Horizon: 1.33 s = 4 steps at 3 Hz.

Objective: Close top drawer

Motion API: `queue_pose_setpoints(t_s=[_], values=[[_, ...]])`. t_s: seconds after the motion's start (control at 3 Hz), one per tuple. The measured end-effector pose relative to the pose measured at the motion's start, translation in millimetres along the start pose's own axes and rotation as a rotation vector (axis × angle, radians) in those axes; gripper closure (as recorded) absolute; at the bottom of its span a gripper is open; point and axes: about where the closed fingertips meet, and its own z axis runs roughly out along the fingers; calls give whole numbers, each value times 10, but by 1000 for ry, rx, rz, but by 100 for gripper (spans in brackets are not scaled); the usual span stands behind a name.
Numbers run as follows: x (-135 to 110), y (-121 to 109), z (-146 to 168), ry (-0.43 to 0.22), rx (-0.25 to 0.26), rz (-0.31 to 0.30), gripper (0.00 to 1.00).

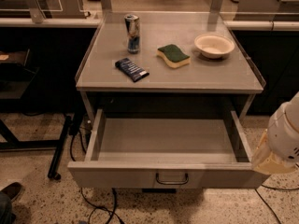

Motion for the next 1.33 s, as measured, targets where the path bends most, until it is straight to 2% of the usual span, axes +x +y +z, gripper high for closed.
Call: queue_pose_setpoints(t_s=[0.33, 0.67, 1.0, 1.33], values=[[0, 0, 0, 0, 0, 0, 100], [4, 106, 252, -17, -51, 27, 100], [50, 304, 753, -26, -110, 95, 100], [69, 291, 1120, -31, -118, 149, 100]])
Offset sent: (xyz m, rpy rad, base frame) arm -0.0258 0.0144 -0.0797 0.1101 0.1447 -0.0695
